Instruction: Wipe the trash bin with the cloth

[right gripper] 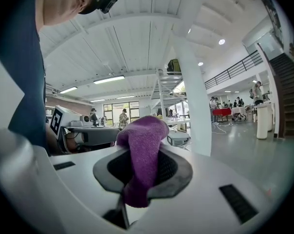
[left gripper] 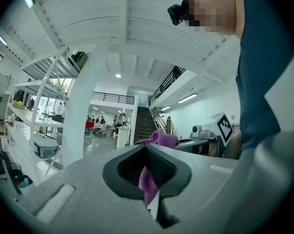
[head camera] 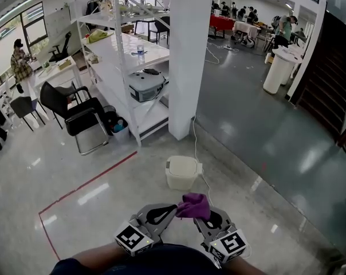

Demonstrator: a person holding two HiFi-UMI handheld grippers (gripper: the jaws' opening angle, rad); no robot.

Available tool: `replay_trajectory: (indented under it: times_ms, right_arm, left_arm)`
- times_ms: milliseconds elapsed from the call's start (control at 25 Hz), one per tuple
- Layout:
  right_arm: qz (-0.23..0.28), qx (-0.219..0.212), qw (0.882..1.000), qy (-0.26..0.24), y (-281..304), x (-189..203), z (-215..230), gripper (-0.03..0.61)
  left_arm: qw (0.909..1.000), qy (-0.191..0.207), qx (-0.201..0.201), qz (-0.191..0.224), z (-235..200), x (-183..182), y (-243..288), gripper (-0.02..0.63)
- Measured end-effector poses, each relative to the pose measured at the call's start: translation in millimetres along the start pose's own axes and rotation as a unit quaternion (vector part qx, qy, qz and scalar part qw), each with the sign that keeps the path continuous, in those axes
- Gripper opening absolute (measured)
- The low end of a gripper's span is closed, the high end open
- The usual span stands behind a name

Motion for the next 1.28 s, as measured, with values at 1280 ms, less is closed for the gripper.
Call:
replay_trajectory:
  times_ms: [1280]
  right_arm:
    - [-0.029, 0.085, 0.996, -0.003, 252, -70, 124, 0.078]
  left_arm:
    - [0.9983, -0.003, 0.058, 0.008, -280, -25, 88, -0.002]
Point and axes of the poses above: the fingertips, and each gripper's own axes: y forward along the fingers, z to its right, x out of its underside, the point moved 3 cm from there along -y, backward along the fingers, and after that the axes turned 11 degrees about -z, right-handed, at the moved point
